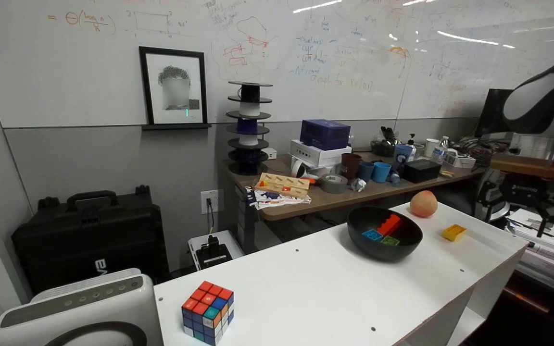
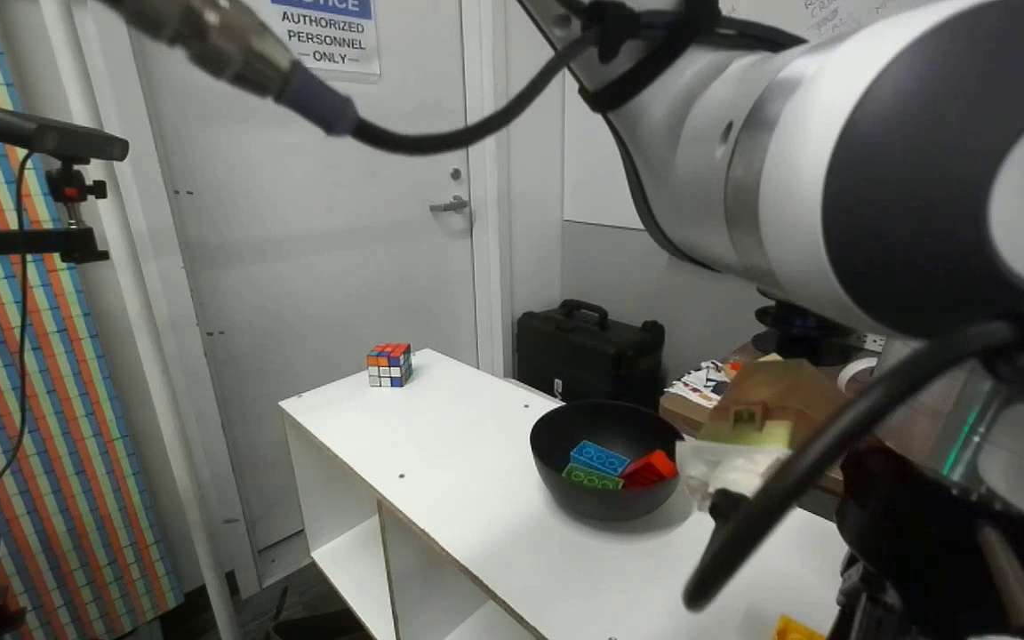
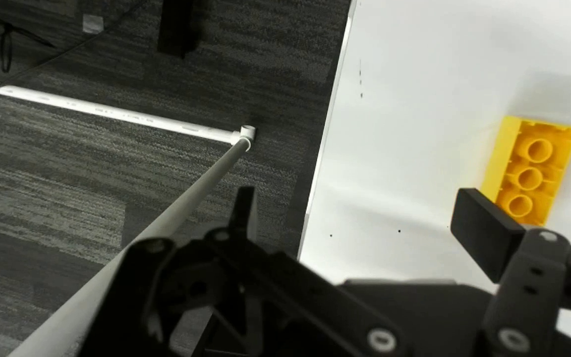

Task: Pick up the building block toys from the top of the cabinet and put them in the black bowl.

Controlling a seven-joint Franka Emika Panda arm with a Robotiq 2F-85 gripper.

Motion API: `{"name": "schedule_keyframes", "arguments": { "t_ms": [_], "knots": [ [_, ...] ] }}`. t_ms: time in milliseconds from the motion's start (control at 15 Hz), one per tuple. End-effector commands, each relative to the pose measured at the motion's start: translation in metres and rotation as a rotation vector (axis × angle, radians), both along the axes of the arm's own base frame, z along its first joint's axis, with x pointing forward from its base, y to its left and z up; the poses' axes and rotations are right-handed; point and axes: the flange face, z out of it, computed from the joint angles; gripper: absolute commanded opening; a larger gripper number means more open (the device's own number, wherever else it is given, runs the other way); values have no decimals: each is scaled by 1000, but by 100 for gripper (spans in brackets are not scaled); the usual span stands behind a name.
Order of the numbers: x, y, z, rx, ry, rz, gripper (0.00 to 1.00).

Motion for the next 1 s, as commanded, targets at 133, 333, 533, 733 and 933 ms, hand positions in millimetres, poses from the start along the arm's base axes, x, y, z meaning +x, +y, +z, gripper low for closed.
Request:
{"name": "schedule_keyframes", "arguments": {
  "t_ms": [133,333,533,733,933],
  "knots": [
    [36,12,-19,-139,-157,79,100],
    [50,29,-12,-173,-241,115,100],
    [57,39,-13,-172,-274,137,100],
    [55,42,-22,-155,-265,142,100],
    [56,37,-30,-147,-272,116,100]
  ]
}}
